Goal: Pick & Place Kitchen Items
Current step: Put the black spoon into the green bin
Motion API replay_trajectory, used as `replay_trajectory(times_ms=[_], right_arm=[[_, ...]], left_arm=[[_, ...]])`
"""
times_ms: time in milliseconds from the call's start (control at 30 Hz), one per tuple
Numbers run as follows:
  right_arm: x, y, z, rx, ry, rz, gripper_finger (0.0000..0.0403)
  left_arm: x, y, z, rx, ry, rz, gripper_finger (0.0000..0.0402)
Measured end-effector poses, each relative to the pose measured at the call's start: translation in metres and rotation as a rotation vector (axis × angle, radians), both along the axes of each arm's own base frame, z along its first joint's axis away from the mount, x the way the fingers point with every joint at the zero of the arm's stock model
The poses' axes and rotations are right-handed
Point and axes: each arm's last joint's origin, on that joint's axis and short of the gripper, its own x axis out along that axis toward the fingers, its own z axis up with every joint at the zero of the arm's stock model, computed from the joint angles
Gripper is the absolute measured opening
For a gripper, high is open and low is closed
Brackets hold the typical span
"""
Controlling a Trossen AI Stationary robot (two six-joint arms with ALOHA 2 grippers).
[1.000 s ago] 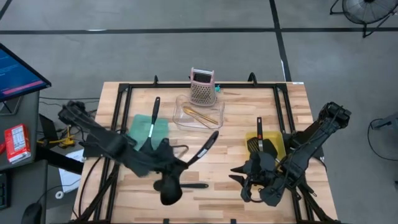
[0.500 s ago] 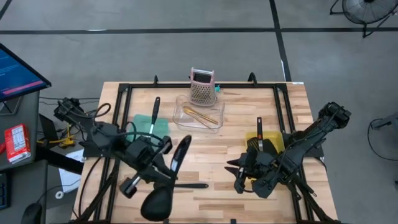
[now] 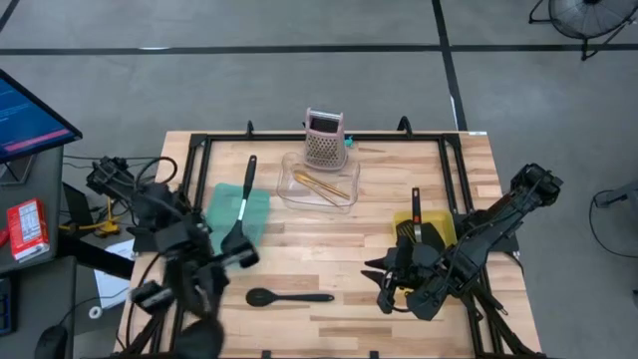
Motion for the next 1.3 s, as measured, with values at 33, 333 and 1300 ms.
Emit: replay_trajectory(times_ms=[33,333,1300], right_arm=[[0.0,0.0,0.0,-0.001,0.001,0.0,0.0118],[0.0,0.0,0.0,-0.004,0.003,0.001,0.0118],[0.0,0.0,0.0,-0.004,0.002,0.001,0.0118]], left_arm=[[-0.002,0.0,0.001,0.0,-0.022,-0.026,0.0005],[-0.007,-0.003,0.004,0.031,-0.109,-0.098,0.0006],[0.044,0.096,-0.097,0.525,0.894,1.095,0.0006]])
